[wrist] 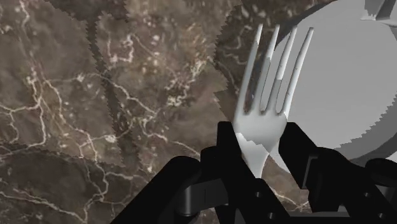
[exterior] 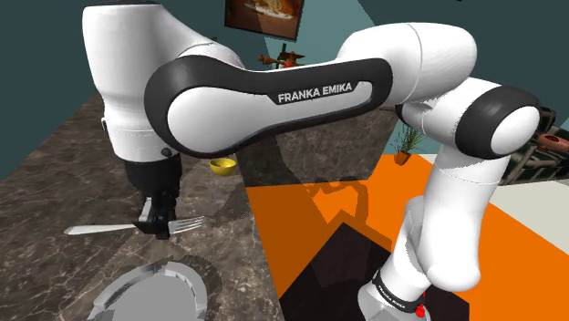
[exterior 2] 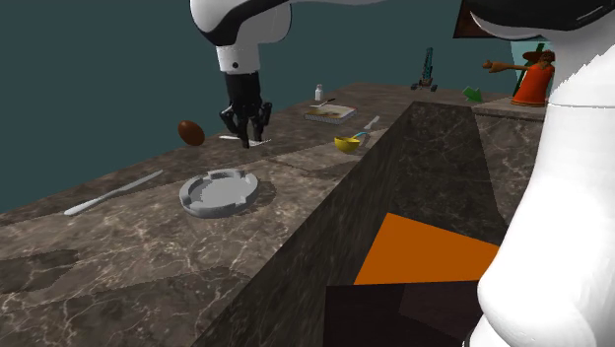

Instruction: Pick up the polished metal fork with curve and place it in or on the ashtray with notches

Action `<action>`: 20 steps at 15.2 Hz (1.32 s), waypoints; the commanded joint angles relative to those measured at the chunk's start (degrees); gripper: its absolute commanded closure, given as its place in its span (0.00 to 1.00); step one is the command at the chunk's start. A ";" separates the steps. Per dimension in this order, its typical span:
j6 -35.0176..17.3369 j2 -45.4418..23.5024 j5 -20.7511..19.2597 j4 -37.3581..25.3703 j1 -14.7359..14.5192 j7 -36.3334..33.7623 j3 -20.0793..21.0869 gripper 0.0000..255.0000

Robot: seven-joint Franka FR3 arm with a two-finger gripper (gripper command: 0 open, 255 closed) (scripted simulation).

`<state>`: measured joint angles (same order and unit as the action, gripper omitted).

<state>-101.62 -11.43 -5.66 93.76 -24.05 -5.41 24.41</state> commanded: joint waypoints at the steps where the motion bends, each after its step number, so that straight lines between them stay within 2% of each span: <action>1: -0.10 -0.10 -0.11 0.14 -1.61 -2.71 1.01 1.00; 7: 0.62 -1.05 -0.72 -1.08 -6.40 -10.35 3.89 1.00; 20: -8.84 -2.67 -1.77 6.98 -6.31 -11.15 3.51 1.00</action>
<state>-109.60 -13.97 -7.33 100.02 -30.42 -16.55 27.99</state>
